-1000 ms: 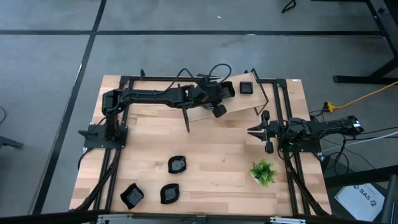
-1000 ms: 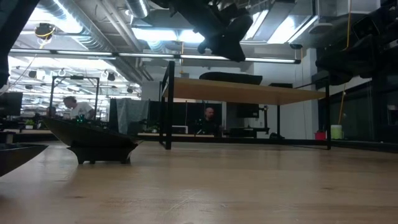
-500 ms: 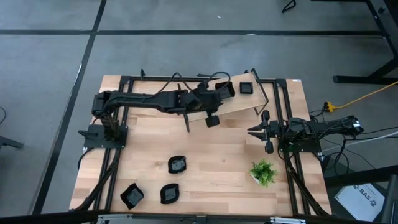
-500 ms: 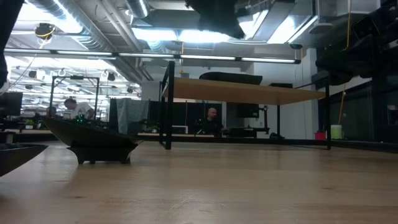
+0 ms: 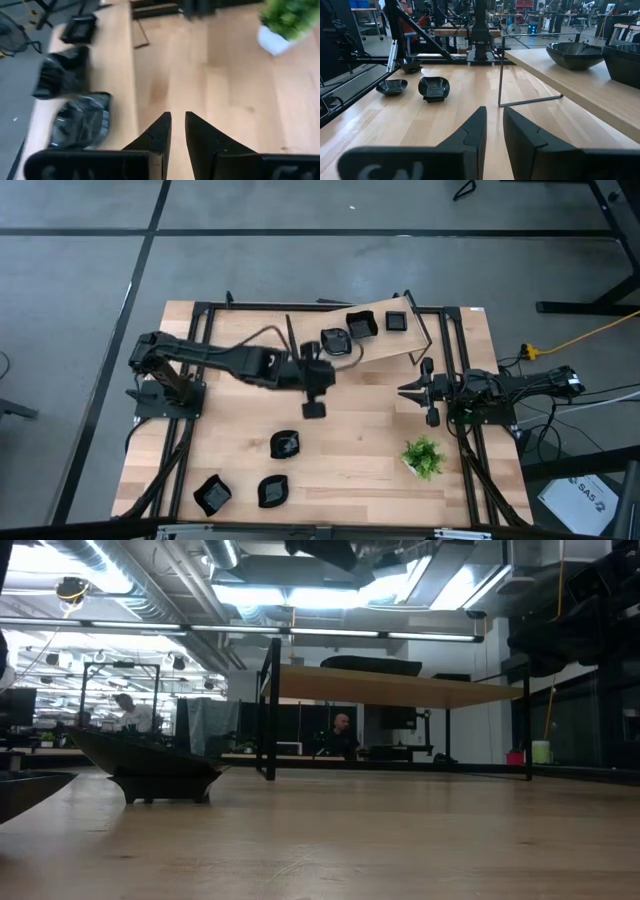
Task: Pick & Place Mini shaped plates
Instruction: Stack the leaf-shaped plate on top of the leaf-shaped plate on the shelf
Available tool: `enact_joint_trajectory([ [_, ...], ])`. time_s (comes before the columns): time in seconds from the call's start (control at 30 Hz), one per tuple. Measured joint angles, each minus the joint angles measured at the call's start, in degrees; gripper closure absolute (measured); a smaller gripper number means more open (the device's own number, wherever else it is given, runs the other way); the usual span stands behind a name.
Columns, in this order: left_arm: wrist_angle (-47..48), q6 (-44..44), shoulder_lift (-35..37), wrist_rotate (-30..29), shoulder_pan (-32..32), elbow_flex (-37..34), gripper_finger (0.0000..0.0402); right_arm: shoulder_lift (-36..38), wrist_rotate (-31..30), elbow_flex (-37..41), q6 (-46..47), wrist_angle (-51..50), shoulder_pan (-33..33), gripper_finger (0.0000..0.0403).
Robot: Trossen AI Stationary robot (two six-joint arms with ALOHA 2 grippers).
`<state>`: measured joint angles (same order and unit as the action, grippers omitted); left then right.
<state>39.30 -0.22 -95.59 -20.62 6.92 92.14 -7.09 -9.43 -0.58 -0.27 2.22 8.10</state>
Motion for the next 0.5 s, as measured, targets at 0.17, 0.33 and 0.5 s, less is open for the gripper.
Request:
enact_joint_trajectory([
  [0.17,4.1,-3.0,0.0,-2.5,6.2,-0.1,0.035,0.0,0.0,0.0,0.0,0.0,0.0,0.0338],
  [0.33,5.3,-7.7,0.2,-4.7,11.9,-3.7,0.035,0.0,0.0,0.0,0.0,0.0,0.0,0.0338],
  [0.5,6.7,-14.3,0.3,-2.0,16.0,-7.7,0.035,0.0,0.0,0.0,0.0,0.0,0.0,0.0338],
])
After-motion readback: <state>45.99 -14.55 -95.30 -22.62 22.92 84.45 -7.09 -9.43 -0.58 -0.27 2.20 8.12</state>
